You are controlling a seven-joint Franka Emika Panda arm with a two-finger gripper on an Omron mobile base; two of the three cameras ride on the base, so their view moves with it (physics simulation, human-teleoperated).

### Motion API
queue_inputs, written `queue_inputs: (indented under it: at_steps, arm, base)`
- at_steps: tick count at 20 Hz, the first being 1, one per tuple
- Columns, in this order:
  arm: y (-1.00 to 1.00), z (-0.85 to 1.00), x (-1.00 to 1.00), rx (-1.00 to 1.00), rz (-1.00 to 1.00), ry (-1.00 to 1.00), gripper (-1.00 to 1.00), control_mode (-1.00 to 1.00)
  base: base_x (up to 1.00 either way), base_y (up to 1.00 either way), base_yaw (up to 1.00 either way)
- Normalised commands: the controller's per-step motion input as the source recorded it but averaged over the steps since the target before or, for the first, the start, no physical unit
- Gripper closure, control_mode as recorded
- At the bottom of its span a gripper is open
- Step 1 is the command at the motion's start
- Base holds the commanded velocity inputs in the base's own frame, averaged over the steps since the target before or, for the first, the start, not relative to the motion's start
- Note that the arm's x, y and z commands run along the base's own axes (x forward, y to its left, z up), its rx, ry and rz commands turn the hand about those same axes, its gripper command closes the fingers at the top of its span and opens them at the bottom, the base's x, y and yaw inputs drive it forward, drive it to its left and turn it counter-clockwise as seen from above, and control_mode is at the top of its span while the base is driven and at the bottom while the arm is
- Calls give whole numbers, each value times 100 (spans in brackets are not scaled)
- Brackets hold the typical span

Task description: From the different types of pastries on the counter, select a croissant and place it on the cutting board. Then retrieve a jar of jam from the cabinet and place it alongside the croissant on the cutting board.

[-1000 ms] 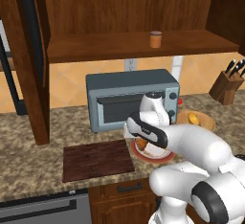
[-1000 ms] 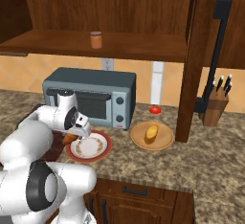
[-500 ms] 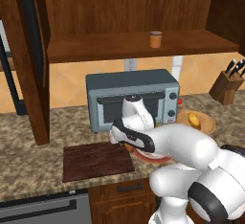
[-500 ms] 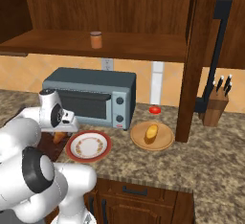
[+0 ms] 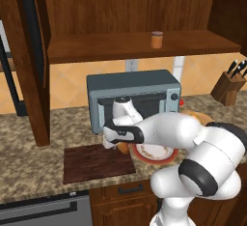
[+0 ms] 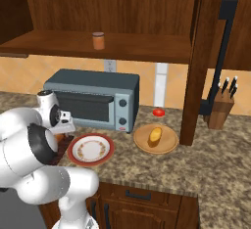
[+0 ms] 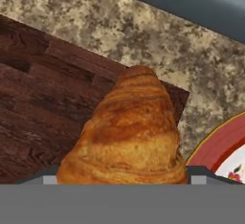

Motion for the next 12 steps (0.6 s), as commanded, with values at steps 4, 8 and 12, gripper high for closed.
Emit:
queue_inputs:
  at_steps: [4, 8, 12]
  arm:
    - [19, -33, -20, 0, 14, 0, 100, -100]
    - [13, -62, -21, -1, 13, 0, 100, -100]
    - [5, -28, -5, -1, 11, -8, -100, -100]
  base:
    - [0, 0, 0]
    - [0, 0, 0]
    - [0, 0, 0]
